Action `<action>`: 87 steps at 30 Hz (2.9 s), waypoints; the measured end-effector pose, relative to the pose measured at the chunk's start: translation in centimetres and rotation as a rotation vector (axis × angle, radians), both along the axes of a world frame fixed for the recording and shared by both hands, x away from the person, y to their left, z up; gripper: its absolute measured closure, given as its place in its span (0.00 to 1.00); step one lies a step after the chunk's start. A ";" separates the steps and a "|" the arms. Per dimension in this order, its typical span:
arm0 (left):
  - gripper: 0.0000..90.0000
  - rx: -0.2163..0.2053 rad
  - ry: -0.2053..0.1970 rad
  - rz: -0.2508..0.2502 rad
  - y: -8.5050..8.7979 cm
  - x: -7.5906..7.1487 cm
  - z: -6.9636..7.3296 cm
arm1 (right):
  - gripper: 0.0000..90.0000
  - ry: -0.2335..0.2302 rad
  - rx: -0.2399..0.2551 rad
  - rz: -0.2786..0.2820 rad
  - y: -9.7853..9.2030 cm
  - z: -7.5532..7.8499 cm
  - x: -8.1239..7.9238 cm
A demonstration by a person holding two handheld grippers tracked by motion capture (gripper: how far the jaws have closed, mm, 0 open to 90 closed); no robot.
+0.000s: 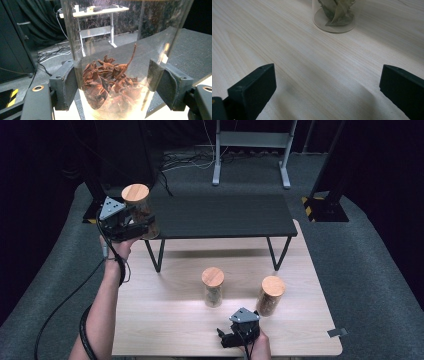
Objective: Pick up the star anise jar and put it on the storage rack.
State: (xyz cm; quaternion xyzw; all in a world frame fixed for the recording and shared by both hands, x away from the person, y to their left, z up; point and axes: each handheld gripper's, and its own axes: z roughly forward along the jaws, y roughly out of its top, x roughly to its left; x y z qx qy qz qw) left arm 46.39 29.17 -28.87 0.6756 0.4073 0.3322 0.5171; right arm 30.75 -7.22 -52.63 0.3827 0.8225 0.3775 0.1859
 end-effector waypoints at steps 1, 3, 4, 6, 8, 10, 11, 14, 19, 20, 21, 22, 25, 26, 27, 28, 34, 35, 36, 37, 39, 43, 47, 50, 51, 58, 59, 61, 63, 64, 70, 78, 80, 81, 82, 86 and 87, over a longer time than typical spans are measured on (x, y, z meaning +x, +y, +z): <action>0.28 -0.001 0.001 -0.001 0.0 0.1 0.0 | 0.00 0.000 0.000 0.000 0.0 0.0 0.0; 0.28 -0.001 0.005 -0.002 -0.1 0.2 -0.1 | 0.00 0.000 -0.001 0.000 0.0 0.0 0.0; 0.28 0.002 0.008 0.000 -0.1 0.3 -0.2 | 0.00 0.002 -0.002 0.001 0.0 0.0 0.0; 0.28 -0.001 0.013 0.000 -0.1 0.5 -0.3 | 0.00 0.003 -0.001 0.001 0.0 0.0 0.0; 0.28 -0.007 0.016 -0.001 -0.1 0.7 -0.4 | 0.00 0.003 -0.001 0.001 0.0 0.0 0.0; 0.28 -0.009 0.018 0.000 0.0 0.8 -0.4 | 0.00 0.003 -0.001 0.001 0.0 0.0 0.0; 0.28 -0.010 0.020 0.000 0.0 0.8 -0.4 | 0.00 0.003 0.000 0.001 0.0 0.0 0.0; 0.28 -0.015 0.028 -0.003 0.1 1.0 -0.3 | 0.00 0.004 -0.001 0.002 0.0 0.0 0.0; 0.28 -0.016 0.034 -0.008 0.1 1.3 -0.3 | 0.00 0.005 -0.001 0.001 0.0 0.0 0.0; 0.28 -0.017 0.034 -0.008 0.1 1.4 -0.3 | 0.00 0.005 0.000 0.001 0.0 0.0 0.0; 0.28 -0.017 0.035 -0.008 0.1 1.5 -0.3 | 0.00 0.006 0.000 0.001 0.0 0.0 0.0; 0.28 -0.016 0.036 -0.008 0.1 1.6 -0.3 | 0.00 0.006 0.000 0.002 0.0 0.0 0.0; 0.28 -0.015 0.042 -0.007 0.1 1.8 -0.2 | 0.00 0.006 0.001 0.001 0.0 0.0 0.0; 0.28 -0.010 0.045 -0.005 0.1 1.9 -0.2 | 0.00 0.006 0.001 0.002 0.0 0.0 0.0; 0.28 -0.008 0.048 -0.003 0.1 2.0 -0.1 | 0.00 0.006 0.002 0.002 0.0 0.0 0.0; 0.28 -0.009 0.049 -0.003 0.1 2.1 -0.1 | 0.00 0.005 0.002 0.002 0.0 0.0 0.0; 0.28 -0.006 0.050 0.002 0.0 2.4 -0.1 | 0.00 0.005 0.005 0.001 -0.1 0.0 0.0; 0.28 -0.005 0.051 0.002 0.0 2.4 -0.1 | 0.00 0.005 0.005 0.002 -0.1 0.0 0.0; 0.28 -0.003 0.051 0.003 0.0 2.5 -0.1 | 0.00 0.005 0.005 0.002 -0.1 0.0 0.0; 0.28 -0.003 0.052 0.004 0.0 2.5 -0.1 | 0.00 0.005 0.006 0.001 -0.1 0.0 0.0; 0.28 -0.004 0.051 0.006 0.0 2.6 -0.1 | 0.00 0.004 0.007 0.000 -0.1 0.0 0.0; 0.28 -0.003 0.055 0.007 -0.1 2.8 -0.1 | 0.00 0.002 0.009 -0.003 -0.1 0.0 0.0; 0.28 0.001 0.055 0.010 -0.1 2.8 0.0 | 0.00 0.005 0.012 -0.005 -0.1 0.0 0.1; 0.28 0.001 0.056 0.012 -0.2 2.9 0.0 | 0.00 0.006 0.015 -0.006 -0.2 0.0 0.1; 0.28 0.001 0.056 0.012 -0.2 2.9 0.0 | 0.00 0.006 0.016 -0.007 -0.2 0.0 0.1; 0.28 0.005 0.062 0.006 -0.1 2.9 0.1 | 0.00 0.007 0.020 -0.004 -0.2 0.0 0.1; 0.28 0.005 0.063 0.005 -0.1 2.9 0.1 | 0.00 0.007 0.020 -0.004 -0.2 0.0 0.1; 0.28 0.006 0.062 0.004 -0.1 2.9 0.1 | 0.00 0.010 0.019 -0.003 -0.2 0.0 0.1; 0.28 0.007 0.061 0.004 -0.1 2.9 0.1 | 0.00 0.012 0.017 0.000 -0.2 0.0 0.1; 0.28 0.007 0.060 0.004 -0.1 2.9 0.0 | 0.00 0.011 0.015 0.000 -0.2 0.0 0.1; 0.28 0.015 0.065 0.005 -0.1 2.9 0.2 | 0.00 0.011 0.016 0.002 -0.2 0.0 0.1; 0.28 0.017 0.072 -0.001 0.0 2.9 0.2 | 0.00 0.013 0.017 0.003 -0.2 0.0 0.1; 0.28 0.019 0.076 -0.001 0.0 2.8 0.3 | 0.00 0.013 0.015 0.005 -0.1 0.0 0.1; 0.28 0.019 0.077 -0.003 0.0 2.8 0.3 | 0.00 0.013 0.013 0.005 -0.1 0.0 0.1; 0.28 0.020 0.079 -0.003 0.0 2.8 0.3 | 0.00 0.013 0.013 0.006 -0.1 0.0 0.1; 0.27 0.024 0.088 -0.007 0.2 2.6 0.3 | 0.00 0.012 0.011 0.006 -0.1 0.0 0.1; 0.26 0.030 0.095 -0.006 0.2 2.6 0.3 | 0.00 0.011 0.011 0.005 -0.1 0.0 0.1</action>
